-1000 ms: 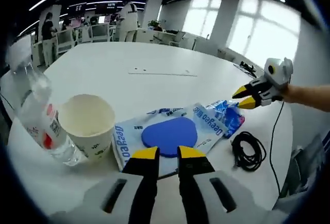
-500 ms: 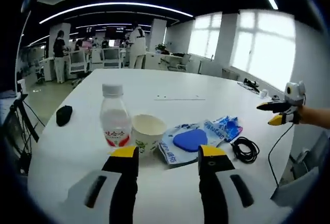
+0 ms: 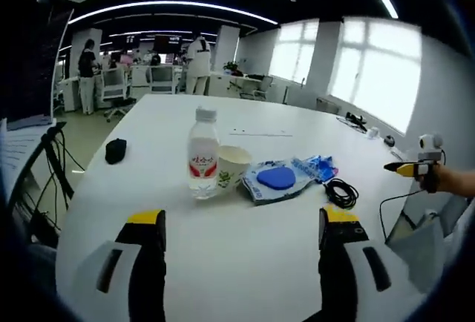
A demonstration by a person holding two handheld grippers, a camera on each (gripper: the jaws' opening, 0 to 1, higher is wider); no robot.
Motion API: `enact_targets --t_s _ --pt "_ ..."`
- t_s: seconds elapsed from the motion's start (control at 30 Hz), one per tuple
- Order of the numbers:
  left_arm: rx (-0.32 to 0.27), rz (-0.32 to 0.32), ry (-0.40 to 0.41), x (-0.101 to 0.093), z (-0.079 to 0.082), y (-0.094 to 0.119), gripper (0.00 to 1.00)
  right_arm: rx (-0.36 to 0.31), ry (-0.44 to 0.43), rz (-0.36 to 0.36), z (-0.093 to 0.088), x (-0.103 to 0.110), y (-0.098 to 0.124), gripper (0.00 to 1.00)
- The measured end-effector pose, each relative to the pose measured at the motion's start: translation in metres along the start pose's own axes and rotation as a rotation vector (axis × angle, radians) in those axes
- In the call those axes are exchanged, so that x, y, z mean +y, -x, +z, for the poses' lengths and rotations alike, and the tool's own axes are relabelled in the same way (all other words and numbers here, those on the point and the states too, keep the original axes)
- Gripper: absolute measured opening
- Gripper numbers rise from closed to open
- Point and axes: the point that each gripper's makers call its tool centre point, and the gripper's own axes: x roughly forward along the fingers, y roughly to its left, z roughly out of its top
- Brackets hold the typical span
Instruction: Arrange the tabletop items into an orderly group along one side of the table until the central work area is clear of visible clutter.
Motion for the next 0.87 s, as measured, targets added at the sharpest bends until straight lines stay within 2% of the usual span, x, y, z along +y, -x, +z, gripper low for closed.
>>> enact_targets --t_s 0.07,0.13,0.37,0.53,0.87 --pt "0.017 0.007 0.019 0.001 -0.007 0.004 0.89 0.029 -0.011 -0.001 -0.009 0.002 0.006 0.98" --pt "0.033 0.001 0.016 -0.003 -0.016 0.011 0.91 0.058 -0.016 -0.01 -0.022 0.014 0.014 0.98" --pt "0.07 0.002 0.019 -0.002 -0.031 0.016 0.92 0.073 -0.061 -0.021 -0.042 0.012 0.02 0.97" --pt "0.067 0.003 0.01 0.0 -0.026 0.019 0.92 0.078 -0.073 -0.019 -0.046 0.021 0.023 0.96" --pt "0.069 -0.004 0.007 0.001 -0.026 0.013 0.92 0.076 -0.087 -0.024 -0.05 0.018 0.023 0.95"
